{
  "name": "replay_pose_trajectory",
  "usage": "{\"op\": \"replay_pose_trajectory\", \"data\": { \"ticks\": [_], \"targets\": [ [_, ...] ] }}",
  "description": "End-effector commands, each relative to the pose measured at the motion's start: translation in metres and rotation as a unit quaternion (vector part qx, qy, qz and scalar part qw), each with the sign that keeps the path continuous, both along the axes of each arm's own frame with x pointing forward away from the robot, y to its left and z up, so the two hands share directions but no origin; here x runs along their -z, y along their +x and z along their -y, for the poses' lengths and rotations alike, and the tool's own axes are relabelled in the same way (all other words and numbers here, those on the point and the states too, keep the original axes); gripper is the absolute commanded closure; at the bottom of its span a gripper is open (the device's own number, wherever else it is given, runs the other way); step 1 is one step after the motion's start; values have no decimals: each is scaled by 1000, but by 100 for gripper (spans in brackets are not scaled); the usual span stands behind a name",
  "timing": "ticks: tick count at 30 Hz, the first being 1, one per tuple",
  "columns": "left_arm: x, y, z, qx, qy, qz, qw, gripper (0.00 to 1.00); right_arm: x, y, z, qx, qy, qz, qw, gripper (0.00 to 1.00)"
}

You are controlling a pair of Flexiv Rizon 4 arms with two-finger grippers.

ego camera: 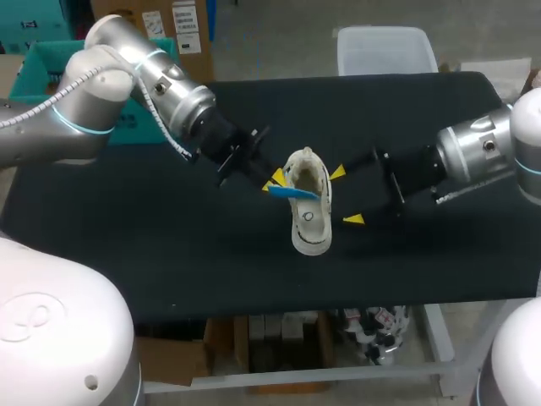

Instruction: Open the shoe tongue, take the insole out of the shoe, put the insole back into the shoe, and pack the shoe into the shoebox

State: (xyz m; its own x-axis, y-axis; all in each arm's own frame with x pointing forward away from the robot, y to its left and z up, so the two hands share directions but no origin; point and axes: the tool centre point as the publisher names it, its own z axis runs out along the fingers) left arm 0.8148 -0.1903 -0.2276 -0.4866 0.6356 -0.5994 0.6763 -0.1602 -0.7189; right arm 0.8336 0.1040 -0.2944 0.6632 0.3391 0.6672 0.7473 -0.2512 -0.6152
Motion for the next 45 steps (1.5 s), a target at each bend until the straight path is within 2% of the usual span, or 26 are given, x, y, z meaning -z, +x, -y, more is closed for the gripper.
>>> {"op": "replay_pose_trajectory", "data": {
  "ticks": [1, 5, 6, 11, 13, 15, 20, 28, 34, 35, 38, 45],
  "targets": [
    [13, 7, 6, -1, -12, -10, 1000, 100, 14, 4, -5, 5, 33, -4, 999, 14],
    [17, 8, 7, -9, -19, -11, 1000, 100, 19, 7, -10, 7, 44, -13, 999, 22],
    [18, 8, 7, -12, -20, -8, 1000, 100, 22, 9, -12, 7, 61, -15, 998, 25],
    [21, 8, 7, -17, -26, -10, 999, 100, 26, 13, -19, 4, 65, -23, 998, 35],
    [21, 8, 7, -18, -28, -8, 999, 100, 25, 15, -21, 1, 77, -25, 997, 44],
    [22, 8, 8, -19, -29, -7, 999, 100, 25, 16, -23, 1, 76, -26, 997, 44],
    [24, 6, 8, -21, -31, -10, 999, 100, 22, 17, -28, 1, 82, -28, 996, 56],
    [25, 5, 8, -28, -33, -11, 999, 100, 15, 13, -33, 0, 84, -21, 996, 63],
    [25, 4, 8, -34, -33, -13, 999, 100, 13, 10, -35, 1, 84, -13, 996, 71],
    [26, 4, 8, -35, -33, -13, 999, 100, 12, 9, -35, 2, 84, -12, 996, 74],
    [26, 4, 8, -37, -33, -14, 999, 100, 12, 7, -37, 2, 84, -10, 996, 99],
    [27, 3, 7, -39, -32, -19, 999, 100, 14, 4, -36, 4, 88, -8, 996, 100]
  ]
}}
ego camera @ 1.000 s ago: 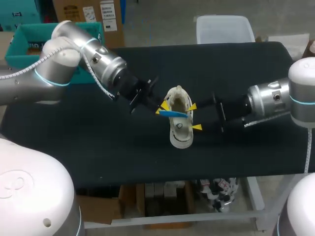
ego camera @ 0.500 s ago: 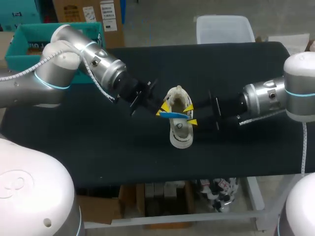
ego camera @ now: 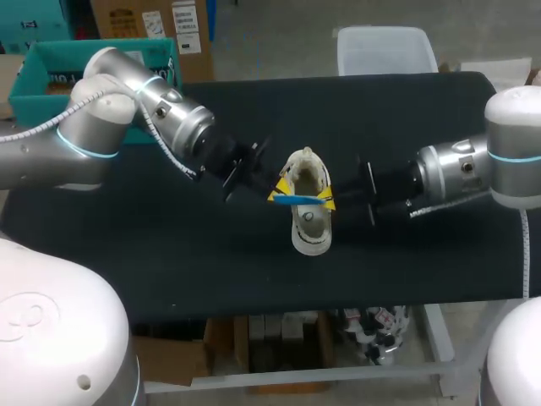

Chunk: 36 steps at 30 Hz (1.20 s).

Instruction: Open the shoe tongue, take the insole out of the shoe, put the insole back into the shoe, and pack the shoe into the shoebox

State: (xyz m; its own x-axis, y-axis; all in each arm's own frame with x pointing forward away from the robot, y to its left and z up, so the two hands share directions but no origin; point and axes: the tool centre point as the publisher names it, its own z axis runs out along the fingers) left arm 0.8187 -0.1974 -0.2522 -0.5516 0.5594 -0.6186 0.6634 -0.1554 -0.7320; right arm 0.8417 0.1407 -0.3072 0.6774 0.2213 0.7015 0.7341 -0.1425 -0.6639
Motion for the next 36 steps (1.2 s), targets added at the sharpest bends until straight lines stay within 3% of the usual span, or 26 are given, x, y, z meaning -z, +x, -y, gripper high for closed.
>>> {"op": "replay_pose_trajectory", "data": {
  "ticks": [1, 4, 5, 6, 11, 13, 14, 16, 20, 27, 32, 36],
  "targets": [
    [3, -1, -1, 1, -2, -6, 1000, 100, 2, -5, 0, 4, 3, 2, 1000, 100],
    [1, -4, -5, 17, 1, -14, 1000, 100, 2, -7, -1, 2, 12, 3, 1000, 100],
    [0, -4, -6, 20, 1, -15, 1000, 75, 1, -8, -1, -1, 23, 4, 1000, 100],
    [-1, -4, -8, 24, 1, -16, 1000, 61, 1, -8, -1, -1, 23, 4, 1000, 100],
    [-10, 0, -19, 51, 8, -20, 998, 42, -3, -12, -3, -5, 29, 4, 1000, 100],
    [-12, 2, -24, 63, 17, -20, 998, 24, -5, -14, -2, -6, 31, 2, 999, 100],
    [-12, 4, -27, 66, 26, -18, 997, 21, -5, -14, -2, -8, 29, 0, 1000, 100],
    [-12, 10, -31, 73, 39, -20, 996, 20, -6, -17, -3, -9, 28, -6, 1000, 100],
    [-15, 24, -42, 88, 71, -15, 993, 33, -8, -20, -3, -11, 29, -18, 999, 100],
    [-23, 51, -53, 114, 115, -7, 987, 36, -10, -28, -4, -14, 23, -35, 999, 100],
    [-28, 68, -56, 144, 145, 1, 979, 45, -10, -32, -7, -18, 17, -43, 999, 100],
    [-27, 80, -56, 160, 166, 3, 973, 42, -8, -35, -7, -21, 17, -49, 998, 100]
  ]
}}
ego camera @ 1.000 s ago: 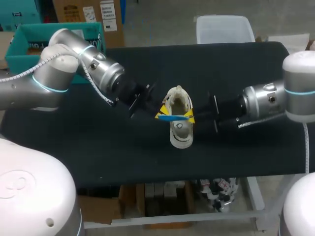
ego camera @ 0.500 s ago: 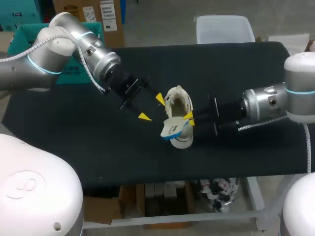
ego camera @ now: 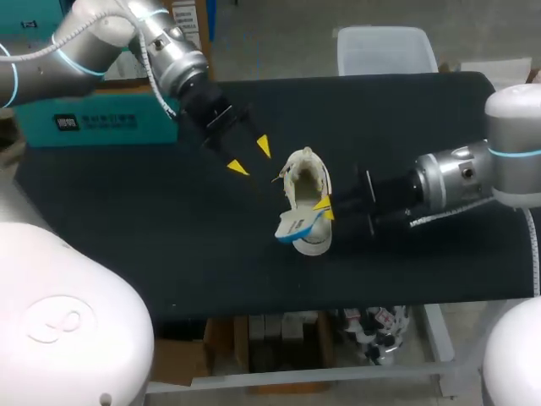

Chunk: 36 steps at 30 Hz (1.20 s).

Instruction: Open the shoe tongue, take the insole out of the shoe, put the insole back into the shoe, and pack the shoe into the shoebox

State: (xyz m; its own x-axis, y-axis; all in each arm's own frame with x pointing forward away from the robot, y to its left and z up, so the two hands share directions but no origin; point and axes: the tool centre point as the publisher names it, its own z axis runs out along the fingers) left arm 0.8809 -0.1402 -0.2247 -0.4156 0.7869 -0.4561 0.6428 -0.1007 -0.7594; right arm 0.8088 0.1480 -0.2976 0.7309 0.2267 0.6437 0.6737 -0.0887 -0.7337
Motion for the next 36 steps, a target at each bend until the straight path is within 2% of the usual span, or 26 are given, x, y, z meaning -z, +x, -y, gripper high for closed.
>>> {"op": "replay_pose_trajectory", "data": {
  "ticks": [1, 6, 13, 20, 28, 36],
  "targets": [
    [1, 20, 1, 76, 51, -6, 996, 42, 2, -3, 0, -1, 1, -4, 1000, 100],
    [12, 25, 8, 101, 90, 0, 991, 44, 3, -9, 1, 0, 3, -11, 1000, 100],
    [26, 30, 22, 122, 110, -9, 986, 50, 6, -12, 0, 1, 5, -17, 1000, 100],
    [26, 35, 36, 141, 132, 0, 981, 51, 8, -16, -3, 2, 4, -22, 1000, 100],
    [28, 31, 50, 168, 151, 9, 974, 51, 10, -22, -3, 6, 6, -28, 1000, 100],
    [29, 32, 55, 171, 155, 12, 973, 53, 11, -24, -3, 8, 13, -28, 1000, 100]
  ]
}}
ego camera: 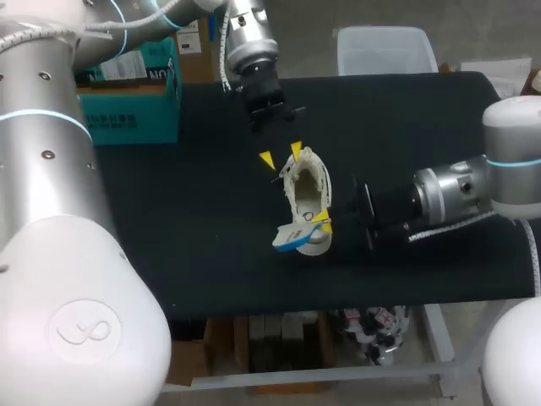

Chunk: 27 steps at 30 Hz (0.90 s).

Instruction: Open the shoe tongue, take the insole out of the shoe, put the insole back into the shoe, and pack the shoe into the shoebox

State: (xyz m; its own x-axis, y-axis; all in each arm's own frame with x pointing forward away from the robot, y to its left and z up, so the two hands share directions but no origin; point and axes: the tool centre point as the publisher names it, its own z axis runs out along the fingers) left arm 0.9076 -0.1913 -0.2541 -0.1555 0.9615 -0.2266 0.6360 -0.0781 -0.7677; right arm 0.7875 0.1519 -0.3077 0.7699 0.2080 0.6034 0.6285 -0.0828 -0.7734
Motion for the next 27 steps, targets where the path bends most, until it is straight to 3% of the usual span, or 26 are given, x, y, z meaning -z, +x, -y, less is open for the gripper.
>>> {"op": "replay_pose_trajectory", "data": {
  "ticks": [1, 6, 17, 27],
  "targets": [
    [-1, 5, 4, 31, 23, 0, 999, 53, 1, -3, 1, 3, 4, 2, 1000, 100],
    [-5, 5, 4, 19, 14, 3, 1000, 53, -2, -2, 2, 1, 8, 7, 1000, 100],
    [-12, 0, -15, -70, -59, 2, 996, 53, -3, 5, 7, 1, 18, 15, 1000, 100],
    [-13, -21, -23, -168, -130, 14, 977, 51, -7, 14, 7, -3, 27, 20, 999, 100]
  ]
}}
